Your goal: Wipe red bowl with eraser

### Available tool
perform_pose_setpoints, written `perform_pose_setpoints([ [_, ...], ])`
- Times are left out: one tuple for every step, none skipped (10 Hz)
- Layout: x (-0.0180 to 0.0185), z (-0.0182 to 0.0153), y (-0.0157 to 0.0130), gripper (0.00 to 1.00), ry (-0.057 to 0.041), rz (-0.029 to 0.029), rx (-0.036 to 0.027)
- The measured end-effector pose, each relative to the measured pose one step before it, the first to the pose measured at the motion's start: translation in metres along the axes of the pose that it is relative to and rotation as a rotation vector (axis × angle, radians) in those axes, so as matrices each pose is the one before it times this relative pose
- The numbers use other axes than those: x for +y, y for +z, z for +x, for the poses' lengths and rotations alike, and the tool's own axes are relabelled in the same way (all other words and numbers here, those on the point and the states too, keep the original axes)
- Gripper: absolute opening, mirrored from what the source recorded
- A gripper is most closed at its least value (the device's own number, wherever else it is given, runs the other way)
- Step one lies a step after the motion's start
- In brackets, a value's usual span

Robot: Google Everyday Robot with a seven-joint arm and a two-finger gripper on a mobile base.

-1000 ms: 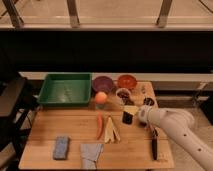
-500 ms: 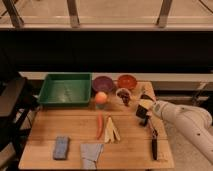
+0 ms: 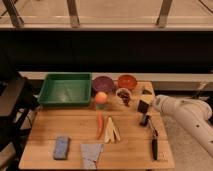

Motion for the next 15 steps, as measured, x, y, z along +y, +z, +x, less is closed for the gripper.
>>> perform_pose_setpoints([
  [0.00063,0.00021,0.00057,0.19,-0.00073,-0.00084,0.00077],
  [-0.00196,-0.00039,-0.00138,0.19,0.00143,0.00279,-0.00216],
  [-0.0009,0.00042,-0.00003,0.19,-0.00144,0.00382,-0.00074],
  [-0.0004,-0.0016,0.00083,0.19,0.00908,0.00797,-0.00494],
  [-0.00413,-0.00481,0.00057,0.19,0.00596,0.00681,-0.00578],
  [-0.00956,-0.0095,-0.00037,0.19,0.00559,0.00621,-0.00444],
  [-0.01415,-0.01845,0.00227,0.19,-0.00472,0.004,-0.00216],
  [-0.00798,-0.01589,0.00613,0.19,-0.01372,0.00132,0.00102],
  [-0.00384,-0.0144,0.00747,0.19,-0.01656,-0.00021,-0.0002],
  [-0.00044,-0.01363,0.00997,0.19,-0.02045,-0.00208,0.00171],
  [0.0028,-0.01347,0.01051,0.19,-0.02227,-0.00411,0.00107],
  [0.00329,-0.01355,0.0114,0.19,-0.02549,-0.00545,0.0025],
  [0.00317,-0.01401,0.00924,0.19,-0.02862,-0.00553,-0.00062],
  [0.00489,-0.01059,0.00712,0.19,-0.03555,-0.0068,-0.00338],
  [0.00724,-0.01168,0.00741,0.19,-0.04416,-0.00811,-0.00593],
])
